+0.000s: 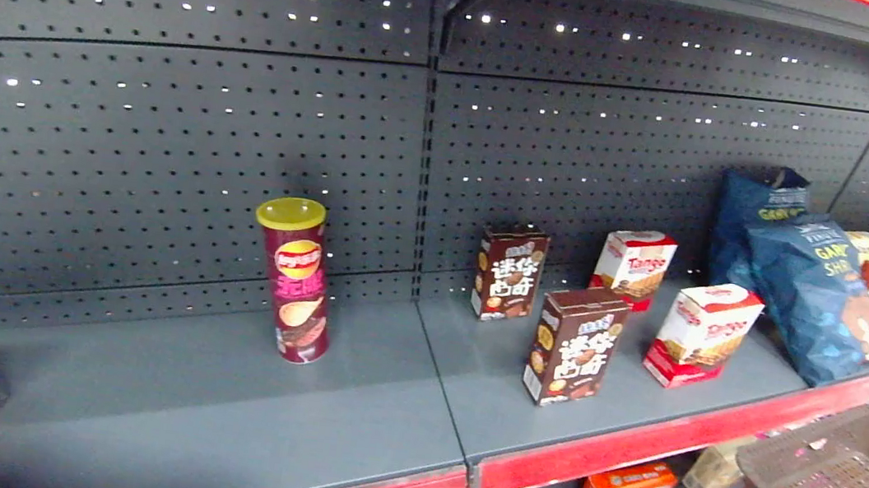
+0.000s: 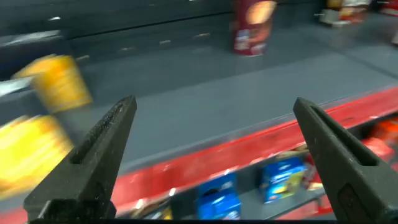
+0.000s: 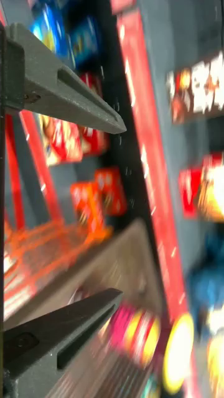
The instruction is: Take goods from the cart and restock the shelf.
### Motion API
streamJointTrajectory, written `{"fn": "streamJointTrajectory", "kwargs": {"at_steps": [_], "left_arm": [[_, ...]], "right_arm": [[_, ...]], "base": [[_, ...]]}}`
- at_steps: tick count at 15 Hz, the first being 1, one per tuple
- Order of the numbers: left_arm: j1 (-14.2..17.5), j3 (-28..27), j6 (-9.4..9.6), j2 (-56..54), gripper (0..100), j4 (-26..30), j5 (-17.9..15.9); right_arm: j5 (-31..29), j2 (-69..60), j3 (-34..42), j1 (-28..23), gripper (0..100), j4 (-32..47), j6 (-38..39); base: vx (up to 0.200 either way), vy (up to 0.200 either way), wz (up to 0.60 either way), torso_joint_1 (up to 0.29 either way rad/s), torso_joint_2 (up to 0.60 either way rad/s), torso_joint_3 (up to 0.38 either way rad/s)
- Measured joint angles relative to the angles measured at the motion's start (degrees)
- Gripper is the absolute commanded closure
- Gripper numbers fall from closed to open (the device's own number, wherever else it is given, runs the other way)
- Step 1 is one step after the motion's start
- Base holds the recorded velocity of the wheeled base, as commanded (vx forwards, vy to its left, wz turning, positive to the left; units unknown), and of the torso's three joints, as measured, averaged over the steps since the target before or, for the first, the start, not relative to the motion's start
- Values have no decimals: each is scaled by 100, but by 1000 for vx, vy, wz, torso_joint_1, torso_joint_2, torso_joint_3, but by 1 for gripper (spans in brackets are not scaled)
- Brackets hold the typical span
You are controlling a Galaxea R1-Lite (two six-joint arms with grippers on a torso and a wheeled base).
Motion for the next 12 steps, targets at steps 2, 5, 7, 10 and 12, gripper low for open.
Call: {"fn": "streamJointTrajectory", "kwargs": {"at_steps": [2, 5, 7, 10, 12], "left_arm": [[0, 0, 0, 0, 0, 0, -2], [0, 0, 0, 0, 0, 0, -2], [0, 0, 0, 0, 0, 0, -2], [-2, 0, 0, 0, 0, 0, -2], [0, 0, 0, 0, 0, 0, -2]], "right_arm": [[27, 0, 0, 0, 0, 0, -15], [30, 0, 0, 0, 0, -2, -13], [30, 0, 0, 0, 0, 0, -6], [30, 0, 0, 0, 0, -2, 2], [24, 0, 0, 0, 0, 0, 9]], "base": [[0, 0, -600, 0, 0, -2], [0, 0, -600, -1, 1, -1], [0, 0, -600, 2, 5, 5], [0, 0, -200, 1, 1, 2], [0, 0, 0, 0, 0, 0]]}}
